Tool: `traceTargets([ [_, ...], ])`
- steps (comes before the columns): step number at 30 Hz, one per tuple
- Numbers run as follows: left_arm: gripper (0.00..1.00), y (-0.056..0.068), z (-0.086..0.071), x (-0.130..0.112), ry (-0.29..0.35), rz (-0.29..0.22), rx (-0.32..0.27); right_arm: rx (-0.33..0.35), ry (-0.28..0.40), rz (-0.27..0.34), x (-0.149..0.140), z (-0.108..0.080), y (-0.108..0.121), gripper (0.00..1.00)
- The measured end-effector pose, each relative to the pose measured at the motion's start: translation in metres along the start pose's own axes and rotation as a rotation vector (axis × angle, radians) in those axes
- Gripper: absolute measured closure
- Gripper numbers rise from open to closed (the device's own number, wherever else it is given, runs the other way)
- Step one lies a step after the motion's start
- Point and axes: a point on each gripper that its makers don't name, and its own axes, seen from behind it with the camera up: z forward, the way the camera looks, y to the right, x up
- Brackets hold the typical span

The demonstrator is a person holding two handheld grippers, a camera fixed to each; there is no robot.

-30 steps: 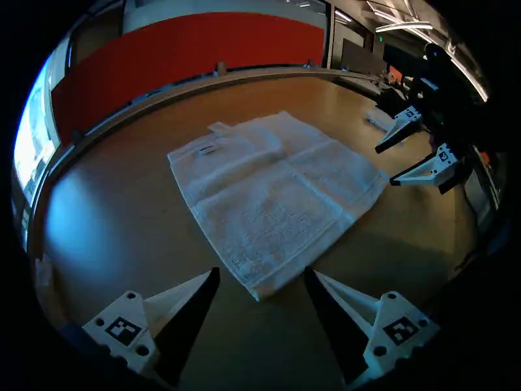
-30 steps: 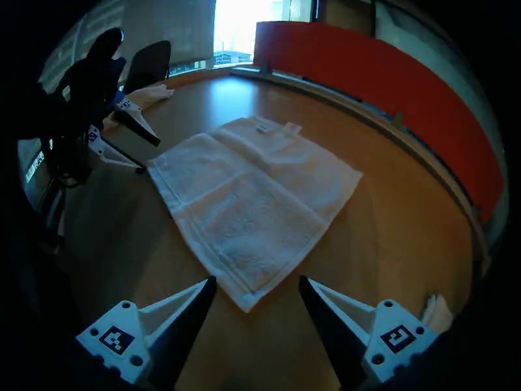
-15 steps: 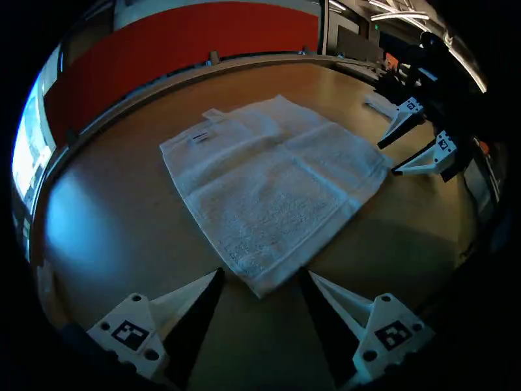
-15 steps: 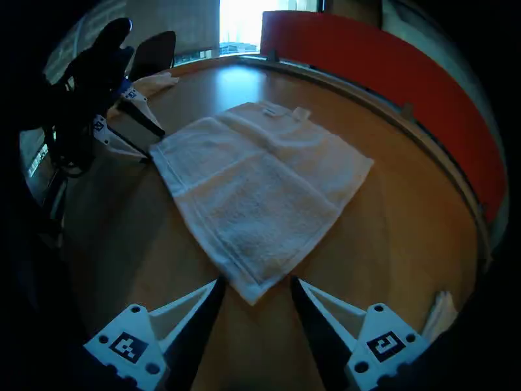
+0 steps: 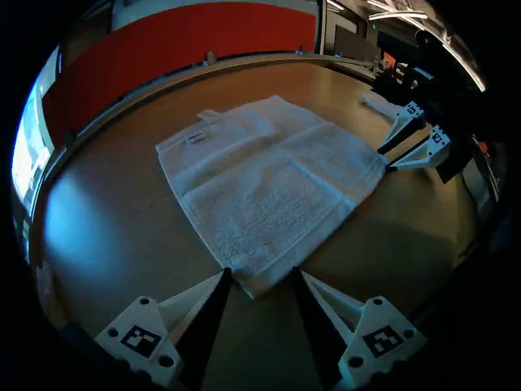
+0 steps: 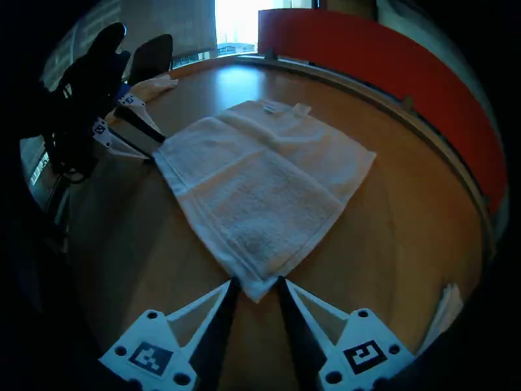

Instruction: Fold towel

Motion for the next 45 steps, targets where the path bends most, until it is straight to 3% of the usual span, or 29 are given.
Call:
traceTargets([
  [7, 0.47, 0.001, 0.001, 0.000, -0.002, -0.010, 0.005, -0.005, -0.002, 0.005, 0.001, 0.000, 0.000, 0.76],
  [11, 0.48, 0.001, 0.001, 0.000, -0.003, -0.012, 0.007, -0.007, 0.000, 0.008, 0.001, -0.001, 0.000, 0.79],
  [15, 0.79, -0.002, 0.002, 0.001, -0.003, -0.019, 0.021, 0.001, 0.001, 0.016, 0.001, -0.003, -0.002, 0.82],
  [23, 0.85, 0.000, 0.002, 0.004, -0.003, -0.033, 0.028, -0.002, 0.012, 0.019, 0.006, -0.004, -0.005, 0.89],
  [33, 0.87, 0.005, 0.003, 0.006, -0.004, -0.043, 0.022, -0.020, 0.006, 0.020, 0.004, -0.009, -0.001, 0.90],
  [45, 0.87, 0.000, -0.012, 0.023, 0.010, -0.070, 0.034, -0.020, 0.039, -0.002, 0.023, -0.019, 0.002, 0.91],
])
